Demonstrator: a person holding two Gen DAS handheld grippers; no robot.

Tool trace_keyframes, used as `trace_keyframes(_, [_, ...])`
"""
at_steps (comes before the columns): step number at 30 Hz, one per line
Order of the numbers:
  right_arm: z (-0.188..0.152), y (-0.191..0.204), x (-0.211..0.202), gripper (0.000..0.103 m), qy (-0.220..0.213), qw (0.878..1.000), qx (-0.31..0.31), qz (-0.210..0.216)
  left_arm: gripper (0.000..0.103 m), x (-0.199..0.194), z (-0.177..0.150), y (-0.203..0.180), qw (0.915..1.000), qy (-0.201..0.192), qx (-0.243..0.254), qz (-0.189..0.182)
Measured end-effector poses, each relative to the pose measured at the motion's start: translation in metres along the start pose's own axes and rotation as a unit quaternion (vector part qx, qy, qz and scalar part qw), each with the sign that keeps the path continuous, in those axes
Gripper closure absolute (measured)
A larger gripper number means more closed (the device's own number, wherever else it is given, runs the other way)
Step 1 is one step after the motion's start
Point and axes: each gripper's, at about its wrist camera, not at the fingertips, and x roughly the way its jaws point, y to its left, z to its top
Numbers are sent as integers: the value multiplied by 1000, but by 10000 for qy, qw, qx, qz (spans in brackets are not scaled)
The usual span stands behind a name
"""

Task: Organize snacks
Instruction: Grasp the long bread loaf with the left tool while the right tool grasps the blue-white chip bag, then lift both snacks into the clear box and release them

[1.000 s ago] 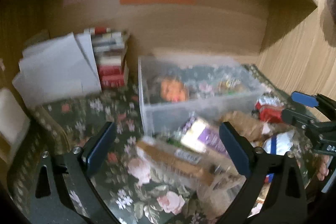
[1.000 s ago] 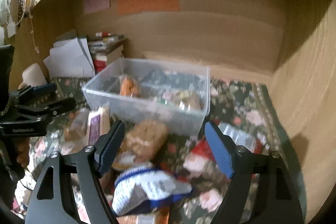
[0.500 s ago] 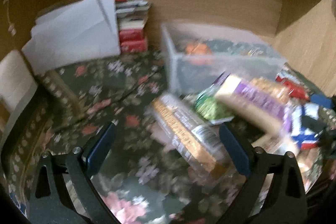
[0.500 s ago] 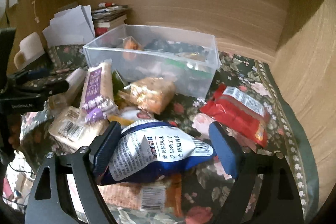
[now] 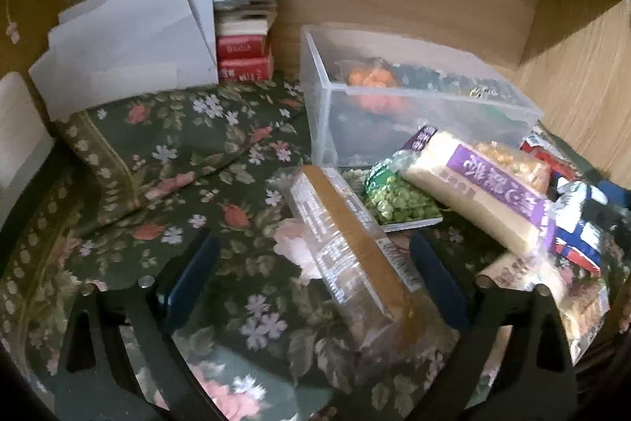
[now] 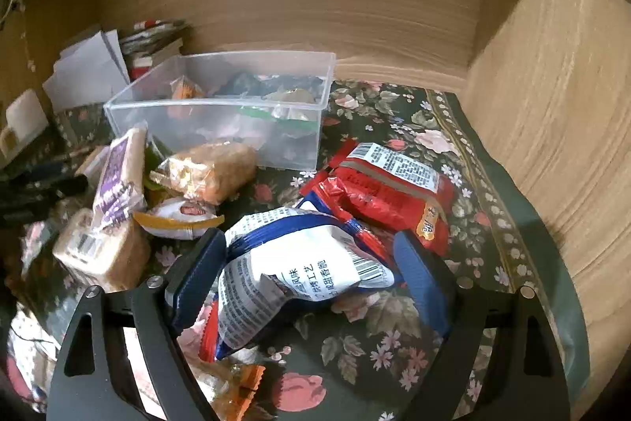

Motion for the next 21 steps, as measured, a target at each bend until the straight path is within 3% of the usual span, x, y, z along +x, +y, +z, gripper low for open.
trace_keyframes(4, [-2,1,6,15,78,9998,176,110,19,11,-2,0,9996,120,-90,-239])
trace_keyframes(11, [-11,5,19,10,297,9992,157,203,51,11,-7,-8,9987,120,41,-502])
trace_keyframes(14, [-11,5,20,10,211,9993,215,218,54,11,-7,-11,9989,84,70,-464])
trace_keyframes(19, [-8,-1,19,20,86,9987,341,376,66,5,-9,-8,9990,76,19,-433])
trace_keyframes(21, [-7,-5,18,31,33,9979,439,469,67,0,-11,-5,9991,55,12,-430])
